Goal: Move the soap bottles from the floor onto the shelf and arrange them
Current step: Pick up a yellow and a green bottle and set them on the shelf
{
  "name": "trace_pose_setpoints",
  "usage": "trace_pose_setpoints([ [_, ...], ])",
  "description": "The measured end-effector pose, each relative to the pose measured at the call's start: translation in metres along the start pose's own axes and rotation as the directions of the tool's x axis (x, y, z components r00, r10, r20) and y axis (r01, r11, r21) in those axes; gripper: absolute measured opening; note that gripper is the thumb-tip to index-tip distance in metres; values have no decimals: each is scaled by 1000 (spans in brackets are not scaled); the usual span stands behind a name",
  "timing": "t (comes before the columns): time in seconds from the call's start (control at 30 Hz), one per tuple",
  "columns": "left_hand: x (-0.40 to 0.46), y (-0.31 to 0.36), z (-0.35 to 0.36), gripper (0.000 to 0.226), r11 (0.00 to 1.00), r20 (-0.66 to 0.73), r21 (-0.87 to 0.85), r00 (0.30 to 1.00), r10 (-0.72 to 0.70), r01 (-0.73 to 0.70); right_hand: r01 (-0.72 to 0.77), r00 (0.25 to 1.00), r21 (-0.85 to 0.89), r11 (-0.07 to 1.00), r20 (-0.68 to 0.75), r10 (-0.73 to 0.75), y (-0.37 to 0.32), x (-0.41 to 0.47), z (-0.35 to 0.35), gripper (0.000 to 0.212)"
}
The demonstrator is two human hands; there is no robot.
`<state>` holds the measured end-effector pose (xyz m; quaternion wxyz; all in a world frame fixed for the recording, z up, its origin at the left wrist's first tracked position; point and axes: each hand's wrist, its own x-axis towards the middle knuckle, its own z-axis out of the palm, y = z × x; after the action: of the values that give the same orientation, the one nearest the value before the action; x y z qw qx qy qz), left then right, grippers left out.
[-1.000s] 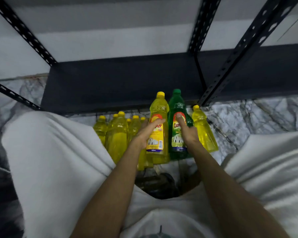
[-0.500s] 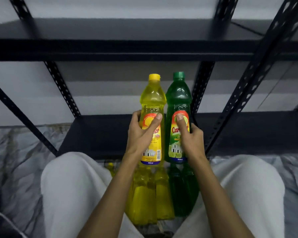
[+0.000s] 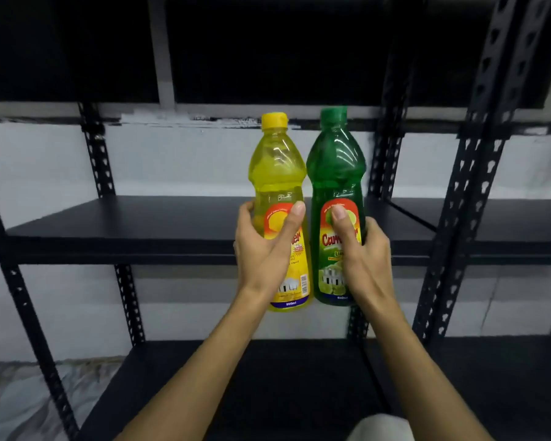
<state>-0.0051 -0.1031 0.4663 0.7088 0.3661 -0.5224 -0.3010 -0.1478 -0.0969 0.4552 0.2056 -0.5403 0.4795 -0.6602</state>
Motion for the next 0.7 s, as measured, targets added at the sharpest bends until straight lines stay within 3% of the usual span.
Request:
trace_pose_setpoints([
  [0.23,66,3,52,47,981,-57,36,980,191,-189,118,985,-6,993,-122,-118,-13,69,2,61],
  [0.43,100,-30,82,50,983,-35,92,986,165,-161,81,991,1,997,-107,-81,21,109,2,62],
  [0.6,125,-51,104,46,976,80,130,982,168,-178,19,998,48,999,-60,-16,47,146,-5,86],
  [0.7,137,-63,114,42,971,102,146,979,177,-191,37,999,80,996,-42,-34,58,158,-9,75],
])
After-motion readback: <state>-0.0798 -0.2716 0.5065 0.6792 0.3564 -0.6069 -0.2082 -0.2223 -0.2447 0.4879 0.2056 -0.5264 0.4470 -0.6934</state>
